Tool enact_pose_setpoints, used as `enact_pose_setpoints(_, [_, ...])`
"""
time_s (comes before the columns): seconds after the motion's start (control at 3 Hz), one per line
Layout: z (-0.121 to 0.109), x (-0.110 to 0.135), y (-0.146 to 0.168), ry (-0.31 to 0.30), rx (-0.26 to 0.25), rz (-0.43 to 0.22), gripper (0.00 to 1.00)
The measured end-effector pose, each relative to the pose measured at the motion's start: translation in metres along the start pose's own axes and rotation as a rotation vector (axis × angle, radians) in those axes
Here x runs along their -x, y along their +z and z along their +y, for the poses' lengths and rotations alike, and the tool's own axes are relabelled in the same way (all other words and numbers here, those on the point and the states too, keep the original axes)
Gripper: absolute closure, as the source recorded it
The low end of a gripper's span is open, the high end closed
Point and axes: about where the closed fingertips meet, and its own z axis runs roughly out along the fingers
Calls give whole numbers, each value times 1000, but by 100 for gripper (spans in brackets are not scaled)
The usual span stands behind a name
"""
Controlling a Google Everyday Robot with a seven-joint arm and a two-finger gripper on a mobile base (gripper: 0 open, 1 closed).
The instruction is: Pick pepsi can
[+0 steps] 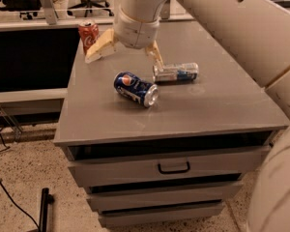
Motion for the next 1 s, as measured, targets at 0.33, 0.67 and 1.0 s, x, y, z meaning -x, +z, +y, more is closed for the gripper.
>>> enact_pose_setpoints(0.33, [9, -2, 15, -92, -33, -20, 0])
enact_pose_setpoints(0.67, [23, 2, 29, -149, -28, -40, 19])
enact_pose_setpoints(1.0, [33, 11, 40, -180, -18, -71, 42])
